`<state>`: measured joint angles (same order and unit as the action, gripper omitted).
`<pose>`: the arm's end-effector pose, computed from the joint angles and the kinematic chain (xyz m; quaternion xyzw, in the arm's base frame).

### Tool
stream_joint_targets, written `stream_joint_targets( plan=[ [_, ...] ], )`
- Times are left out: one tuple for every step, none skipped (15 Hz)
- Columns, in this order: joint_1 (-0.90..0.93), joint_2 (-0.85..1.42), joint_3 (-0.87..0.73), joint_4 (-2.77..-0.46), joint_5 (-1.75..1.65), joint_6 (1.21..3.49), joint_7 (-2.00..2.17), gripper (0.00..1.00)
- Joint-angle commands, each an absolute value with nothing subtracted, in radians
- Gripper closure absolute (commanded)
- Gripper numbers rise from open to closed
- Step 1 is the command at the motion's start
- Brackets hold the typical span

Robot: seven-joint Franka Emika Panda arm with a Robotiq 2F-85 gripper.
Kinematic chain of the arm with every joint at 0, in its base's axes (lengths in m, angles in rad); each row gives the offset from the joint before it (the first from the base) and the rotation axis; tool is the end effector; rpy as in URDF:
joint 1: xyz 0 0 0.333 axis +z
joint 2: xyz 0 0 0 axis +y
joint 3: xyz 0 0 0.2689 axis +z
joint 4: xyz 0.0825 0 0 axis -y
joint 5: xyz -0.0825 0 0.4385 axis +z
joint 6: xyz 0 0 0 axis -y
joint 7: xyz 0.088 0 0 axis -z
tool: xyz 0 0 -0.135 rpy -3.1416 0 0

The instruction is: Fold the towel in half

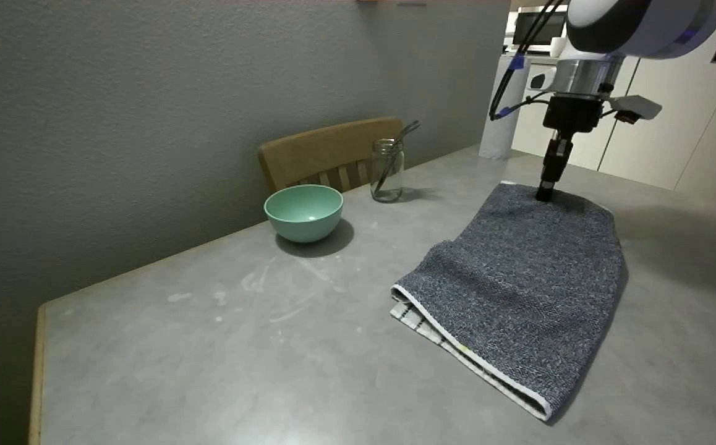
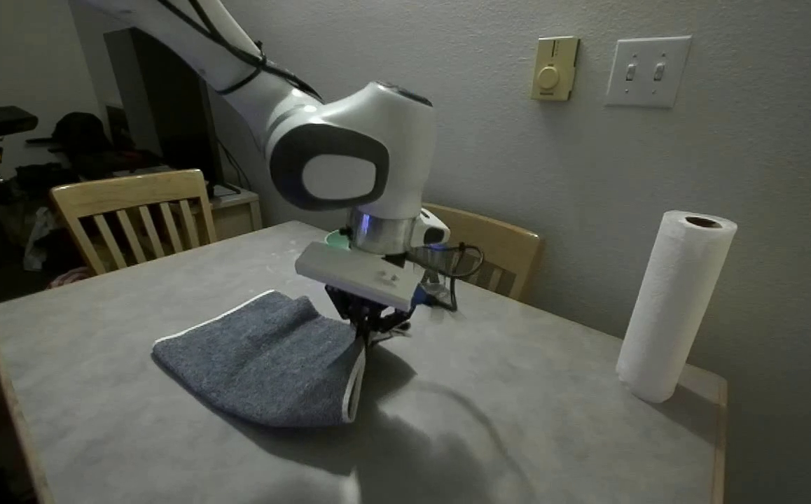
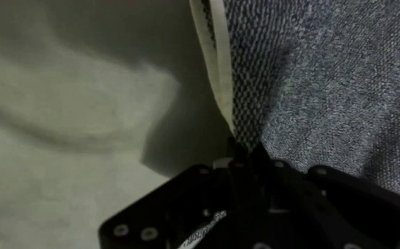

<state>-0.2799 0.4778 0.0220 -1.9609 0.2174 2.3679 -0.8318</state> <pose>0.6035 -0.1515 0.1123 -0.9754 -0.2031 -0.0102 0.0851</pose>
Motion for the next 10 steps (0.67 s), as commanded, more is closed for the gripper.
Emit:
stream_joint_targets(
  plan=[
    [-0.239, 0.385, 0.041, -1.997, 0.202, 2.354, -0.809, 0.98],
    [-0.227, 0.372, 0.052, -1.993, 0.212, 2.346, -0.812, 0.98],
    [-0.216, 0.363, 0.063, -1.987, 0.221, 2.338, -0.814, 0.98],
    [-0.203, 0.356, 0.073, -1.98, 0.227, 2.329, -0.812, 0.98],
    [-0.192, 0.355, 0.086, -1.971, 0.237, 2.317, -0.815, 0.98],
    [-0.183, 0.352, 0.097, -1.966, 0.248, 2.308, -0.818, 0.98],
    [-0.17, 0.351, 0.107, -1.96, 0.258, 2.297, -0.815, 0.98],
    [-0.16, 0.352, 0.117, -1.957, 0.267, 2.291, -0.818, 0.98],
    [-0.147, 0.356, 0.127, -1.948, 0.272, 2.28, -0.814, 0.98],
    [-0.137, 0.357, 0.135, -1.943, 0.278, 2.266, -0.814, 0.98]
  ],
)
